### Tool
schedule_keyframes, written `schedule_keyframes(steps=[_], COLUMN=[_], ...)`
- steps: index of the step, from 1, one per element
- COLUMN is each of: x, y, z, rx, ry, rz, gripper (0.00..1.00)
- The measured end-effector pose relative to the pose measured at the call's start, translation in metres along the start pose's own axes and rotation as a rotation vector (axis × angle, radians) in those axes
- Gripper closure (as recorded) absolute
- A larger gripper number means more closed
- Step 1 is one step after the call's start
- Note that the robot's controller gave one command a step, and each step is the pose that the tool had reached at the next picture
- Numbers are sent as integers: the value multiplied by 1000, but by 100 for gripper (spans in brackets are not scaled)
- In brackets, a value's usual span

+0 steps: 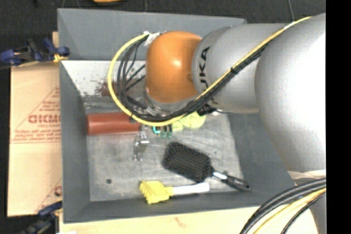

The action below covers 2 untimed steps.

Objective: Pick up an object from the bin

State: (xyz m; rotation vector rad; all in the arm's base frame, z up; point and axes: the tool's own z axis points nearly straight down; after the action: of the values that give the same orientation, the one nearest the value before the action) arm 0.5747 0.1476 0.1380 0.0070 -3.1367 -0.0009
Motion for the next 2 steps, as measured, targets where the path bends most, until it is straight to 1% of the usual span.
schedule_keyframes(steps=[1,2], x=[-2,-8], y=[0,-3], z=[-5,0], rx=[-1,-4], ry=[-8,-13], rz=[3,12], gripper=[0,0])
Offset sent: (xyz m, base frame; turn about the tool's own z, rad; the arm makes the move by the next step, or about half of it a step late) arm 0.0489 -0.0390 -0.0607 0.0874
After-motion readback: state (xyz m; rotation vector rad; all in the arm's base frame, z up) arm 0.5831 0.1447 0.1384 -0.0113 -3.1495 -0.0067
